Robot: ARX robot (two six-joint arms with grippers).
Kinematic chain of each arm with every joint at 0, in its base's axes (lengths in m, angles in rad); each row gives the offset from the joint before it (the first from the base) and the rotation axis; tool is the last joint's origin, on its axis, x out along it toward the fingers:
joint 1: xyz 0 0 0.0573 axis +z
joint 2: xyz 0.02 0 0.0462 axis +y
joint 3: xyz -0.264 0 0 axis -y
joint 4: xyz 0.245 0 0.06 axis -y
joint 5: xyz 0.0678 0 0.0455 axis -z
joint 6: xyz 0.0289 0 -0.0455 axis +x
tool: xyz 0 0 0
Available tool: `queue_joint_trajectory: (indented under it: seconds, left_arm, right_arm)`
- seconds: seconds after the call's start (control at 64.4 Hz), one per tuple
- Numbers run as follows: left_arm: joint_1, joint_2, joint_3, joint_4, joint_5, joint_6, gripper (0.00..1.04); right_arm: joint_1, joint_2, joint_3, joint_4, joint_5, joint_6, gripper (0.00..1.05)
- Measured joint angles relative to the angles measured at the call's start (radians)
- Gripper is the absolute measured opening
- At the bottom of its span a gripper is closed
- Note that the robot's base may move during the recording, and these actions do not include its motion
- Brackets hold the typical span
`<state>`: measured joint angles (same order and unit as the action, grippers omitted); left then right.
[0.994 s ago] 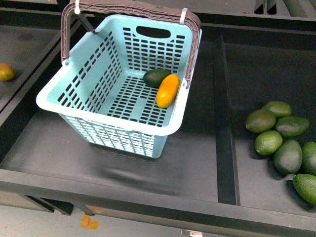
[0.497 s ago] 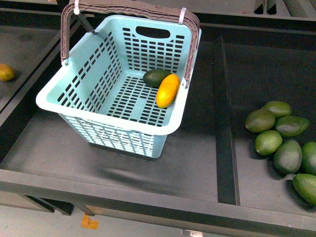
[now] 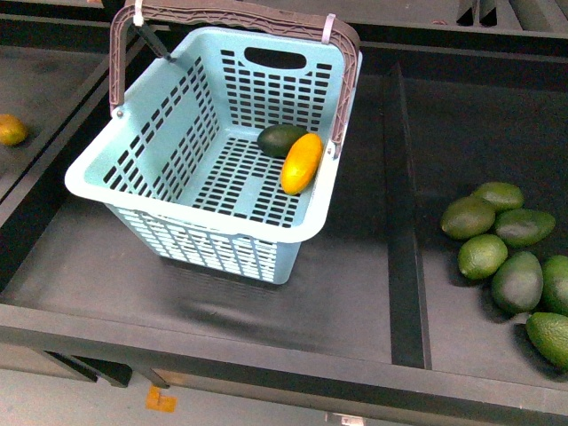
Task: Pick mango and avocado into basket
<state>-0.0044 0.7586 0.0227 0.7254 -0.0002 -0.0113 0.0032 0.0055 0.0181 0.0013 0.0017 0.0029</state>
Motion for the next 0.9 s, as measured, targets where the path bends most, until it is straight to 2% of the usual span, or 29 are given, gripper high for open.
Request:
queue_joint_trajectory:
  seconds: [0.186, 0.326, 0.559, 0.901]
  left_arm:
    - [0.000, -0.224, -0.008, -0.200, 0.000, 0.000, 0.02]
    - [0.000, -0.321, -0.008, -0.291, 0.000, 0.000, 0.02]
    - [0.000, -0.468, -0.008, -0.434, 0.000, 0.000, 0.02]
    - [0.001, -0.591, -0.008, -0.558, 0.000, 0.000, 0.02]
  right_arm:
    - [0.000, 0.000, 0.000, 0.000, 0.000, 0.000, 0.96]
    - [0.000, 0.000, 0.000, 0.000, 0.000, 0.000, 0.96]
    - [0.000, 0.000, 0.000, 0.000, 0.000, 0.000, 0.96]
    - [0.000, 0.000, 0.000, 0.000, 0.000, 0.000, 0.96]
